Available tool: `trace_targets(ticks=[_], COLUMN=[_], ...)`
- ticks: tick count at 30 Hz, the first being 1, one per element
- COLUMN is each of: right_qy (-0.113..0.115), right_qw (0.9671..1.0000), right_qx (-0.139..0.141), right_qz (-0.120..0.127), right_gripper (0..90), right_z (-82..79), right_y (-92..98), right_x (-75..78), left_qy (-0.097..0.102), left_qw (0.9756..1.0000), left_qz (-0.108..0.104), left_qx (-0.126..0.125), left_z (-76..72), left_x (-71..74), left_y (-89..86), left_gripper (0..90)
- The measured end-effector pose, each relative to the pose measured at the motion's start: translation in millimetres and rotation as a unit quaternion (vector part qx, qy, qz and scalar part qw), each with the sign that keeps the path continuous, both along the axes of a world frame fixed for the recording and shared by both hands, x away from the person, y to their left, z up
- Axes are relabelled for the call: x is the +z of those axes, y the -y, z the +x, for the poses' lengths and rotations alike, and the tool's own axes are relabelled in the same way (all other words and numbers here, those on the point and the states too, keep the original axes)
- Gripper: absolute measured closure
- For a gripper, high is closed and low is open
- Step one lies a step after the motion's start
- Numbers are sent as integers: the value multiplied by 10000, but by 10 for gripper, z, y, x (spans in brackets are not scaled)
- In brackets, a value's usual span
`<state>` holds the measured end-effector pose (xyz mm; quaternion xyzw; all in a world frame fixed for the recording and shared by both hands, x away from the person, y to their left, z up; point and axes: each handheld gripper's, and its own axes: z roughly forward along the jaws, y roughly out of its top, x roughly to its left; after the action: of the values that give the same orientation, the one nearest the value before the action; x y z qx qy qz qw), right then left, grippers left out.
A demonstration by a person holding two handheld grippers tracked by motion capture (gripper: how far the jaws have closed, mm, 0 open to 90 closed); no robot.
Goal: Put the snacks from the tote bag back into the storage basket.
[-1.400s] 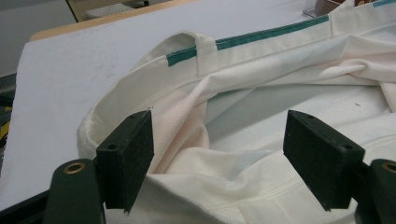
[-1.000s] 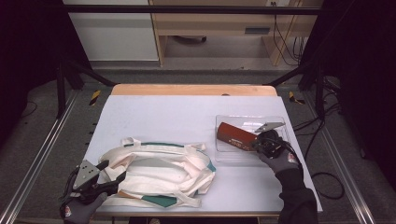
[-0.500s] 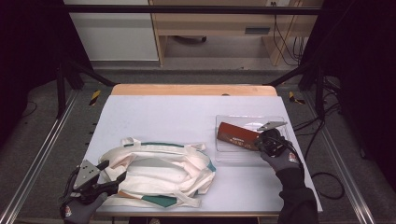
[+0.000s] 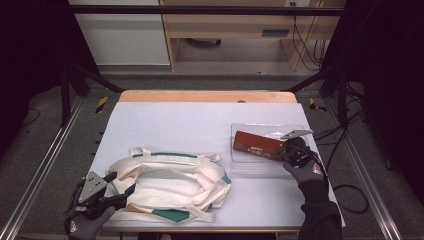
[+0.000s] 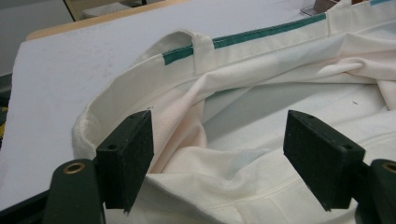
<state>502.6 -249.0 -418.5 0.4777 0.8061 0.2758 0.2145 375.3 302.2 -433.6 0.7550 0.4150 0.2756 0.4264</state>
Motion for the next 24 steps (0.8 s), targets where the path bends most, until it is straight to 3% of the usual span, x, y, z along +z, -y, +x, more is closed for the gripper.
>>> trace_targets(ticks=[24], right_qy=[187], right_qw=[9988], right_qx=[-455], right_qz=[-59], right_gripper=[886], right_z=[114], right_y=[84], right_x=[-46], left_qy=[-14], left_qw=[10000], left_qz=[4], left_qx=[-20], left_z=[4], left_x=[0], left_y=[5], left_gripper=[240])
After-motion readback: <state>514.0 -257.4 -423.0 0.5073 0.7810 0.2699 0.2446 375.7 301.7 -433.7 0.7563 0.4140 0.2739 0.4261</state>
